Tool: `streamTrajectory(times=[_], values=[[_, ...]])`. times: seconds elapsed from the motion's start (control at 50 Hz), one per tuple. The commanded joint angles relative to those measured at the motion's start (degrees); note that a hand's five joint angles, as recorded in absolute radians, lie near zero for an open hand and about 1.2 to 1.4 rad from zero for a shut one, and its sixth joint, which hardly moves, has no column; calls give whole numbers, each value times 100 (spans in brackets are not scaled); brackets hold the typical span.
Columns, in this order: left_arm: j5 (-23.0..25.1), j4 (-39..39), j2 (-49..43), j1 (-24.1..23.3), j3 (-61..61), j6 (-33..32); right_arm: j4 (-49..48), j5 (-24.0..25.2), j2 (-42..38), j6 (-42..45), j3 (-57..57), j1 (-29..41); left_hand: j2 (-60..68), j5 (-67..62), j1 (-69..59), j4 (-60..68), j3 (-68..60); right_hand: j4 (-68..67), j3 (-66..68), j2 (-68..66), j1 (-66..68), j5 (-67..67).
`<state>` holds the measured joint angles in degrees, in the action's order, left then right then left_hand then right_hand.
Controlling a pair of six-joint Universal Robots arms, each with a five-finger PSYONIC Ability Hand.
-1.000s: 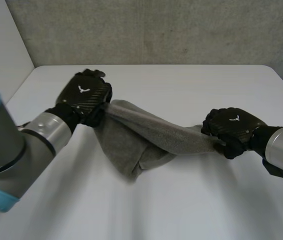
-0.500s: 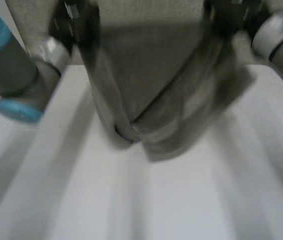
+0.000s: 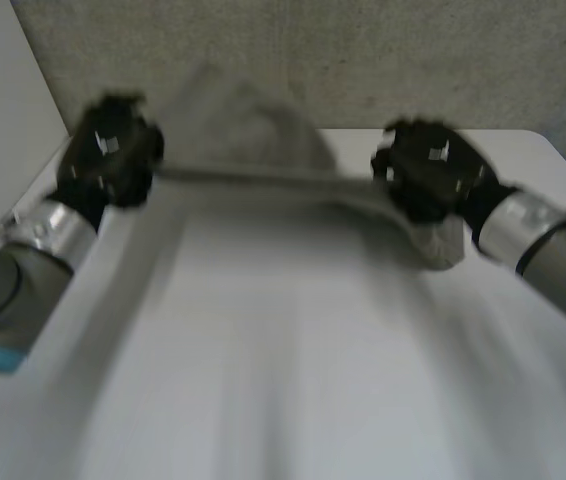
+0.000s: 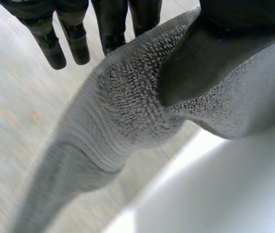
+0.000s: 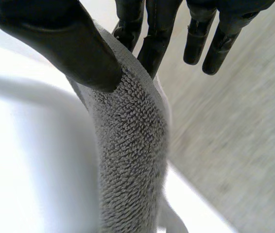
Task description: Fold the towel.
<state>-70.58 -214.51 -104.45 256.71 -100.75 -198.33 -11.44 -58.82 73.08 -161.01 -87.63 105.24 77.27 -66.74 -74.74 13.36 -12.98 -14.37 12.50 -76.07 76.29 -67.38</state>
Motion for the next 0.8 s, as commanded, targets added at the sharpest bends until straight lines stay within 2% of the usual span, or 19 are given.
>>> streamTrajectory(times=[0.02,0.1,0.14,0.16,0.18,0.2,0.24,0.38,0.42,0.46,0.48,0.5,0.6,0.62,0.64,0.66,0.8], values=[[211,76,-338,159,-892,-460,10,-24,-75,824,-1263,6,273,-326,-526,-336,298,437,-250,-393,371,-262],[211,129,-471,195,-1086,-768,10,-15,-92,975,-1502,-21,273,-326,-526,-336,298,437,-250,123,-145,253],[211,155,-471,203,-1095,-865,10,-7,-110,1028,-1581,-91,273,-326,-526,-336,298,437,-250,2366,-2388,2496],[211,155,-471,204,-1095,-865,10,-7,-110,1028,-1581,-91,273,-326,-526,-336,298,437,-250,2377,-2399,2507],[211,173,-479,230,-1087,-944,10,2,-145,1028,-1581,-126,273,-326,-526,-336,298,437,-250,3143,-3165,3273],[211,181,-479,273,-1087,-971,10,2,-145,1028,-1581,-126,273,-326,-526,-336,298,437,-250,3151,-3173,3281],[211,182,-471,326,-1078,-971,19,133,-171,1045,-1564,-161,273,-326,-526,-336,298,437,-250,4273,-4295,4403],[202,199,-471,423,-1095,-1006,133,669,-172,1150,-1537,-407,273,-326,-526,-336,298,437,-250,5571,-5593,5701],[211,199,-436,485,-1122,-1006,212,767,-163,1274,-1537,-451,273,-326,-526,-336,298,437,-250,5169,-5191,5299],[211,199,-436,520,-1130,-1006,527,837,-145,1711,-1502,-530,273,-326,-526,-336,298,437,-250,1135,-1157,1266],[211,199,-436,546,-1131,-1006,529,837,-145,1713,-1502,-531,273,-326,-526,-336,298,437,-250,1115,-1137,1246],[211,199,-436,546,-1131,-1006,755,863,-136,2009,-1485,-609,273,-326,-526,-336,298,437,-250,-150,128,-20],[220,304,-436,582,-1131,-997,1408,907,-128,2812,-1432,-865,273,-326,-526,-336,298,437,-250,-281,259,-151],[220,305,-436,582,-1131,-997,1477,864,-145,2908,-1380,-847,273,-326,-526,-336,298,437,-250,2384,-2406,2514],[220,331,-427,573,-1122,-989,1478,864,-145,2909,-1379,-847,273,-326,-526,-336,298,437,-250,2410,-2432,2540],[228,348,-427,538,-1122,-989,1478,846,-171,2883,-1283,-830,273,-326,-526,-336,298,437,-250,5008,-5030,5139],[211,384,-418,467,-1148,-989,1478,899,-488,2768,-781,-548,273,-326,-526,-336,298,437,-250,5051,-5073,5182]])
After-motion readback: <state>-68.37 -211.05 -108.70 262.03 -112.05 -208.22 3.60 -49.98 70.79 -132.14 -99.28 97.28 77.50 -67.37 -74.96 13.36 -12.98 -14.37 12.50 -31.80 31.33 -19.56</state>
